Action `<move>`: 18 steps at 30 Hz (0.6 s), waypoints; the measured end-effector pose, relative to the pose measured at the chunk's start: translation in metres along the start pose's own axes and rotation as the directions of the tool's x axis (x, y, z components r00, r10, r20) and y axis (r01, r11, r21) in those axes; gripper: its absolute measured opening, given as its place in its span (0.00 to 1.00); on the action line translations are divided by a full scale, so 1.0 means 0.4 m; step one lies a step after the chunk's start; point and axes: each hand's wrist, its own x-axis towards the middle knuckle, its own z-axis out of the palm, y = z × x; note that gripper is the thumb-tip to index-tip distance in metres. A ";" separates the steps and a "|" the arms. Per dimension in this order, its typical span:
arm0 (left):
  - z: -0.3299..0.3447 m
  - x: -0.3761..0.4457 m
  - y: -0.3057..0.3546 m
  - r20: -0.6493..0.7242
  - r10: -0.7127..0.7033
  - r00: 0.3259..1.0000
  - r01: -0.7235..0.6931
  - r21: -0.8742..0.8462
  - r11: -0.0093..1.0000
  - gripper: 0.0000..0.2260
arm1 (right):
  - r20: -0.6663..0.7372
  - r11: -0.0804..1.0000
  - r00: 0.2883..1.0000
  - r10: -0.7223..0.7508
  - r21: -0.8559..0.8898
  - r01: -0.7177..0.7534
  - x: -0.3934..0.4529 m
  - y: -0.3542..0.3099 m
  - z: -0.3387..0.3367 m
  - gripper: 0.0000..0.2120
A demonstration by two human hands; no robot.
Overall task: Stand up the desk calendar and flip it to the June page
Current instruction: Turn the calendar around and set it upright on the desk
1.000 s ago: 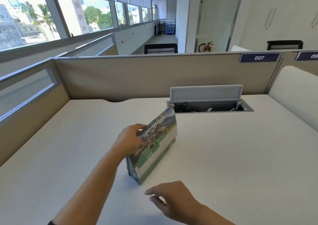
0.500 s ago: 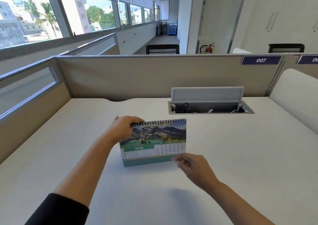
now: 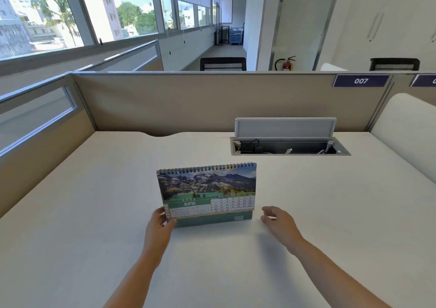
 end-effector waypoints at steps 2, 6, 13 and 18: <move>0.002 0.004 -0.012 0.018 -0.005 1.000 0.005 0.039 0.999 0.13 | 0.047 1.000 0.999 -0.022 -0.006 0.022 0.008 -0.013 0.021 0.17; -0.001 0.021 -0.010 -0.001 0.010 1.000 -0.009 0.084 0.996 0.08 | 0.064 0.996 0.995 -0.077 -0.036 0.079 0.027 -0.036 0.057 0.14; 0.015 0.043 -0.028 -0.048 0.022 0.999 -0.018 0.082 0.996 0.03 | -0.005 0.999 1.000 -0.010 -0.034 0.009 0.066 -0.045 0.082 0.13; 0.023 0.086 0.011 -0.023 -0.068 0.997 0.068 0.017 0.998 0.04 | 0.013 0.993 0.995 0.096 0.068 -0.096 0.126 -0.077 0.083 0.08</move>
